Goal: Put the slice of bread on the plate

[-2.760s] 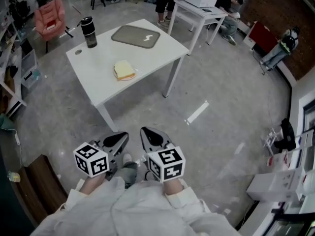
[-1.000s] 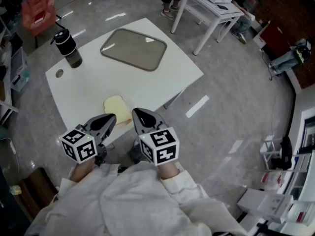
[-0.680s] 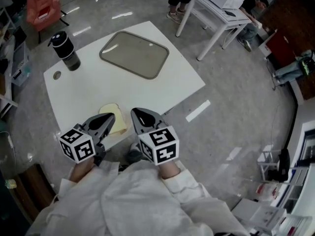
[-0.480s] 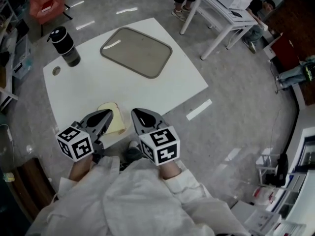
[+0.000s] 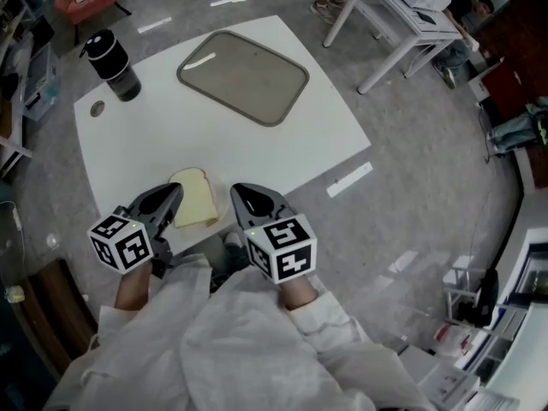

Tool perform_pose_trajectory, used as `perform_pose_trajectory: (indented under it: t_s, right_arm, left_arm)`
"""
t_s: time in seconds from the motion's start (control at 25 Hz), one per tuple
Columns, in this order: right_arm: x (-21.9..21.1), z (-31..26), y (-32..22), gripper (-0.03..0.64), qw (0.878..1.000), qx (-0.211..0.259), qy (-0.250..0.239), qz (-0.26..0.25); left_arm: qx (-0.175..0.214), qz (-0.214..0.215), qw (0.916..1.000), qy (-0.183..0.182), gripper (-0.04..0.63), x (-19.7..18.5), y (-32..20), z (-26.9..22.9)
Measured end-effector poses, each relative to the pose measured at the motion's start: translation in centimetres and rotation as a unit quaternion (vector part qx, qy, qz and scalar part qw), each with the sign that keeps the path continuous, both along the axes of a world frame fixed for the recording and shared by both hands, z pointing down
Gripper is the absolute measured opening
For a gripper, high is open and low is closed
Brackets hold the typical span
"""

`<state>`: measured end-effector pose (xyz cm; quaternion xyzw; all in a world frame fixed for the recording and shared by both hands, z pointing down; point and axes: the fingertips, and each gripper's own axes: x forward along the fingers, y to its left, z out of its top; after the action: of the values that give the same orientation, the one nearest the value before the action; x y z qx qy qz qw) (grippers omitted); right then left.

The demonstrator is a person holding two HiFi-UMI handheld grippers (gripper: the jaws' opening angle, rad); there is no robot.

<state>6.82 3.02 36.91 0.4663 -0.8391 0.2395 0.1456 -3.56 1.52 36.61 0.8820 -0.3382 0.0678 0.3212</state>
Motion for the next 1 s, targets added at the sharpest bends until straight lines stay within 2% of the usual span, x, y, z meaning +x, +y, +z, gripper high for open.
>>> perform_pose_trajectory:
  t_s: [0.2, 0.64, 1.0]
  right_arm:
    - [-0.6, 0.8, -0.2, 0.015, 1.0, -0.011, 0.006, -0.001]
    - [-2.7, 2.7, -0.5, 0.015, 0.999, -0.049, 0.008, -0.005]
    - [-3.0, 4.9, -0.8, 0.015, 0.997, -0.076, 0.021, -0.007]
  left_arm:
    - [-0.003, -0.02, 0.9996, -0.022, 0.009, -2.4, -0.4, 0.5]
    - [-0.056, -0.003, 0.9948, -0.085, 0.009, -5.3, 0.3, 4.5]
    - [-0.092, -0.006, 0.9899, -0.107, 0.011, -6.3, 0.7, 7.4]
